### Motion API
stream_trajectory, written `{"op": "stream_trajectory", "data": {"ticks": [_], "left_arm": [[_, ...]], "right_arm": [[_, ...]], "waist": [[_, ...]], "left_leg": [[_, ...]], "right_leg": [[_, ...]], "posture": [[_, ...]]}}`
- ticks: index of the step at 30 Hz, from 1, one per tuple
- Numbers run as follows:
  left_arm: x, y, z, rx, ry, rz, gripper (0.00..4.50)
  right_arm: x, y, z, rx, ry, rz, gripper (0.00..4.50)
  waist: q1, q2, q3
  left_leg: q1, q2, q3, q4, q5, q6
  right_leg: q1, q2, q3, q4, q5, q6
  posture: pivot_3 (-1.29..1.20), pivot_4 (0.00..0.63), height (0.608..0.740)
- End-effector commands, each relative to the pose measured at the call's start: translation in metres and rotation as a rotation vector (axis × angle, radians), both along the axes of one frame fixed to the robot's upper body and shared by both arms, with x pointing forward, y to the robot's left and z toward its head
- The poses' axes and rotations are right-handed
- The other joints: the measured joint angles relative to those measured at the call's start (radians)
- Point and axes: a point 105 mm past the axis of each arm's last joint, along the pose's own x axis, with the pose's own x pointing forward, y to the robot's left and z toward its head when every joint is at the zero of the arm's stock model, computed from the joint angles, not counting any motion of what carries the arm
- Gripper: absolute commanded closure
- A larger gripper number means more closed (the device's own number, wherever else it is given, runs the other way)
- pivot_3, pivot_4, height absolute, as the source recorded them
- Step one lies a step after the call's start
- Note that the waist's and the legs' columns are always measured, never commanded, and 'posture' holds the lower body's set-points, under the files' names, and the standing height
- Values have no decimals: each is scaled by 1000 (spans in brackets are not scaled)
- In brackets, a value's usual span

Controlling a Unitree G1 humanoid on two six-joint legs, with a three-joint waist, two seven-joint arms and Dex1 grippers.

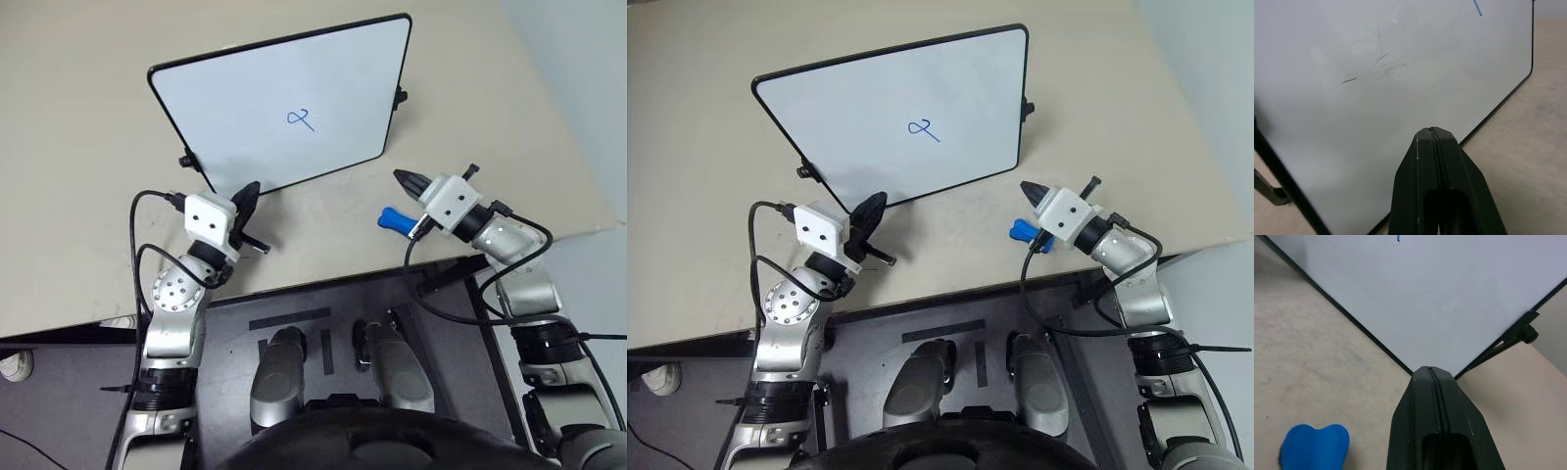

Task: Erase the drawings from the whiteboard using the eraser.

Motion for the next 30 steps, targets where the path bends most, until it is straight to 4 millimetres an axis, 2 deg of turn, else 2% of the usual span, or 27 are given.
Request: {"op": "stream_trajectory", "data": {"ticks": [1,11,14,19,22,25,27,30], "left_arm": [[-6,0,18,-36,-67,9,4500],[-23,1,22,-83,-78,9,4500],[-24,3,18,-79,-62,-1,4500],[-21,-8,15,-92,-50,-44,4500],[-19,-15,11,-105,-38,-68,4500],[-20,-19,8,-115,-29,-75,4500],[-22,-23,5,-128,-18,-84,4500],[-28,-31,5,-157,-22,-121,4500]], "right_arm": [[1,6,12,33,-33,39,4493],[9,-5,10,-5,-38,27,4493],[6,-8,10,-27,-34,28,4493],[-9,-12,13,-18,20,52,4493],[-25,-12,14,25,109,89,3944],[-34,-11,16,38,152,98,2978],[-44,-10,9,28,218,116,2371],[-54,-9,1,8,285,139,2371]], "waist": [[0,0,0],[1,0,0],[1,0,0],[4,0,0],[4,0,0],[2,0,0],[1,0,0],[1,0,0]], "left_leg": [[0,0,0,0,0,0],[0,0,0,0,0,0],[0,0,0,0,0,0],[0,0,0,0,-1,0],[-1,0,0,0,-1,0],[0,0,1,0,-1,0],[0,-1,1,0,-1,0],[0,-1,1,0,-1,0]], "right_leg": [[0,0,0,0,0,0],[0,0,0,0,0,0],[0,0,0,0,-1,0],[1,0,0,0,-1,0],[1,0,0,0,-1,0],[1,0,0,0,-3,3],[1,0,0,0,-5,6],[2,1,0,0,-9,12]], "posture": [[0,150,740],[0,150,740],[0,150,740],[0,150,740],[0,150,740],[0,150,740],[0,150,740],[0,150,740]]}}
